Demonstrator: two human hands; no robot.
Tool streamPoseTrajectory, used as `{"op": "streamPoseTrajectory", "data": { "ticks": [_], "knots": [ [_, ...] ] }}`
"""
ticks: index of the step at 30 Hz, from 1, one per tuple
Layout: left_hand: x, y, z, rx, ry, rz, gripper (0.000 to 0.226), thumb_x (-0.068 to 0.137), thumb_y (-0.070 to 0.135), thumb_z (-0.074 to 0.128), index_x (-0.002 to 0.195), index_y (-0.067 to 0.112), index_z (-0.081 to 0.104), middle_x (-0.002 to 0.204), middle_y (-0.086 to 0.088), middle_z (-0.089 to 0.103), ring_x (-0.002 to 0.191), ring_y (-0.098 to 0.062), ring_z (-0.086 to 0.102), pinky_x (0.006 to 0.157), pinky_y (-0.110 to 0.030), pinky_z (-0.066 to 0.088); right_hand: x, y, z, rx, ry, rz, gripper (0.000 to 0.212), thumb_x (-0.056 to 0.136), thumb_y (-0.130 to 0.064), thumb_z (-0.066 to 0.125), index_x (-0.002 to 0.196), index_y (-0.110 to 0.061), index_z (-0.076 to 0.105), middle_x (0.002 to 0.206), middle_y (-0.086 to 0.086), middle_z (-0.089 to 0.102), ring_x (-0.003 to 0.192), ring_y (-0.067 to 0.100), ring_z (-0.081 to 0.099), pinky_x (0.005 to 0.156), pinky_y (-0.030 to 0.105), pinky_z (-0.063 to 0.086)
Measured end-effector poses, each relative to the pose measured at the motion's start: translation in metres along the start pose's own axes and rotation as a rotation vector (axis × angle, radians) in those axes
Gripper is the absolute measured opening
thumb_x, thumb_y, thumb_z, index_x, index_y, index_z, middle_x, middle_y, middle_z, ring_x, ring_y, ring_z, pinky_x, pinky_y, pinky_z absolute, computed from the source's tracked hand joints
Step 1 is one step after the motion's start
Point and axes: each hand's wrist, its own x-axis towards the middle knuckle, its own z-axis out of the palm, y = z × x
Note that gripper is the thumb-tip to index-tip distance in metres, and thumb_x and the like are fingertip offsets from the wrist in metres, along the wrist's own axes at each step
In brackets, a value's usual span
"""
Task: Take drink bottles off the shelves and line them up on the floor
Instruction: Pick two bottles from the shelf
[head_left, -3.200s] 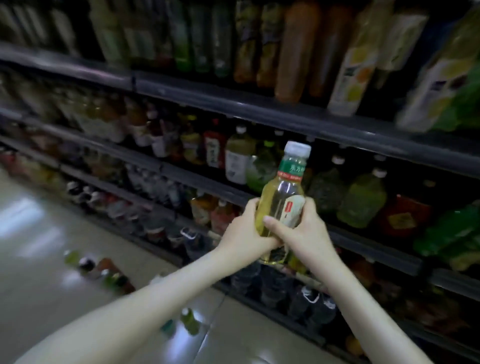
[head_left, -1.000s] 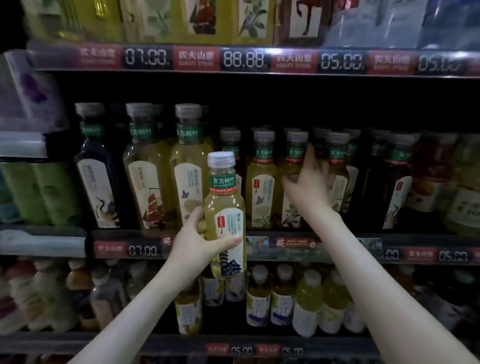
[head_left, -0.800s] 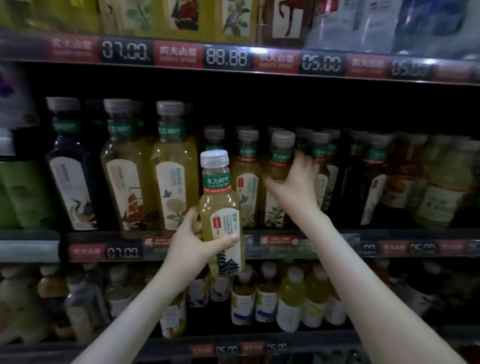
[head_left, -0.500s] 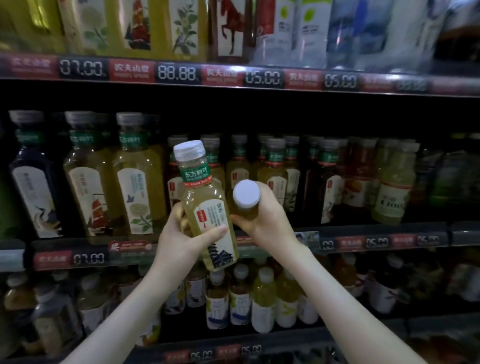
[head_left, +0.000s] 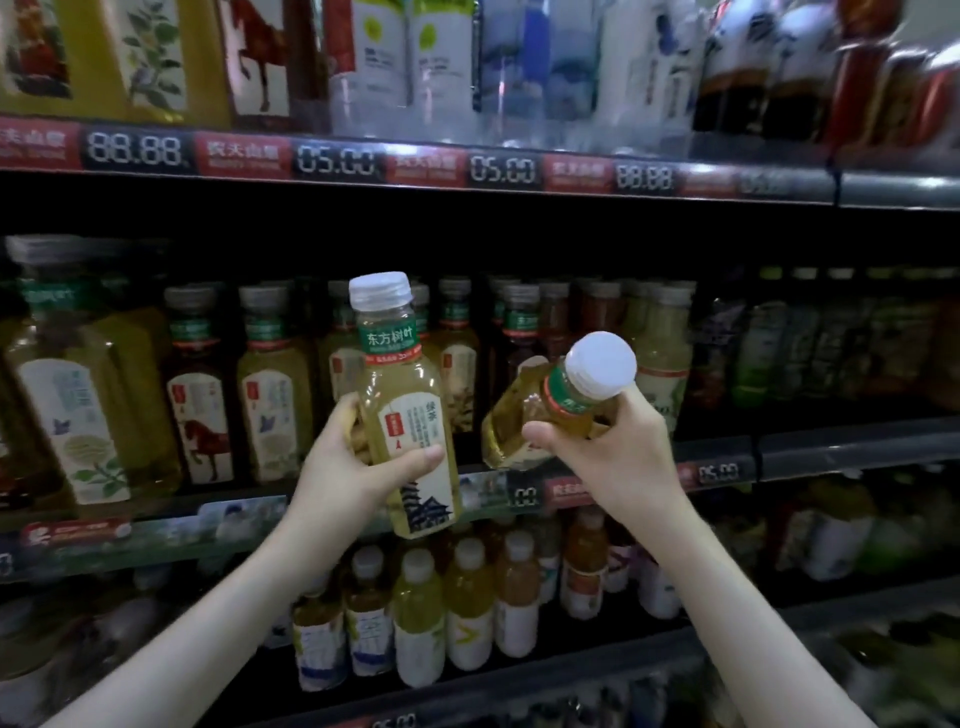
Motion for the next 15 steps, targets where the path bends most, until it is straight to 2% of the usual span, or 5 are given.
{"op": "streamPoseTrajectory", "data": {
  "ticks": [3, 6, 9, 11, 15],
  "knots": [
    [0.008, -0.004, 0.028, -0.008, -0.032, 0.000, 0.056, 0.056, 0.035, 0.081, 0.106, 0.033, 0.054, 0.094, 0.014, 0.072, 0.086, -0.002, 0.068, 0.070, -0.023, 0.053, 0.010, 0.017, -0.033, -0.037, 0.077, 0.025, 0.049, 0.067, -0.010, 0.084, 0.091, -0.036, 0.050, 0.088, -0.019, 0.059, 0.081, -0.019, 0.057, 0.069, -0.001, 0.041],
    [0.016, -0.007, 0.048, -0.003, -0.042, 0.005, 0.056, 0.060, 0.032, 0.082, 0.107, 0.034, 0.053, 0.095, 0.012, 0.071, 0.085, 0.001, 0.068, 0.064, -0.017, 0.053, 0.022, 0.037, -0.059, -0.053, 0.130, 0.040, 0.045, 0.071, -0.012, 0.082, 0.101, -0.027, 0.053, 0.092, -0.017, 0.062, 0.084, -0.016, 0.059, 0.073, 0.001, 0.044],
    [0.021, -0.011, 0.061, -0.002, -0.032, 0.012, 0.053, 0.065, 0.024, 0.082, 0.109, 0.032, 0.054, 0.094, 0.010, 0.071, 0.085, 0.001, 0.067, 0.059, -0.013, 0.052, 0.034, 0.056, -0.072, -0.018, 0.168, 0.092, 0.046, 0.072, -0.015, 0.082, 0.110, -0.021, 0.055, 0.096, -0.012, 0.066, 0.089, -0.006, 0.063, 0.079, 0.012, 0.052],
    [0.022, -0.013, 0.063, 0.000, -0.026, 0.015, 0.056, 0.062, 0.027, 0.082, 0.111, 0.030, 0.054, 0.096, 0.010, 0.072, 0.087, -0.002, 0.068, 0.062, -0.016, 0.054, 0.039, 0.063, -0.073, 0.005, 0.167, 0.123, 0.046, 0.072, -0.017, 0.082, 0.109, -0.023, 0.055, 0.096, -0.012, 0.066, 0.089, -0.006, 0.063, 0.077, 0.015, 0.053],
    [0.022, -0.016, 0.051, 0.010, 0.028, -0.013, 0.063, 0.055, 0.035, 0.079, 0.113, 0.027, 0.055, 0.100, 0.006, 0.072, 0.090, -0.006, 0.069, 0.072, -0.025, 0.054, 0.041, 0.063, -0.062, 0.016, 0.106, 0.124, 0.046, 0.069, -0.018, 0.083, 0.106, -0.026, 0.056, 0.096, -0.013, 0.066, 0.089, -0.010, 0.062, 0.073, 0.008, 0.050]
  ]
}}
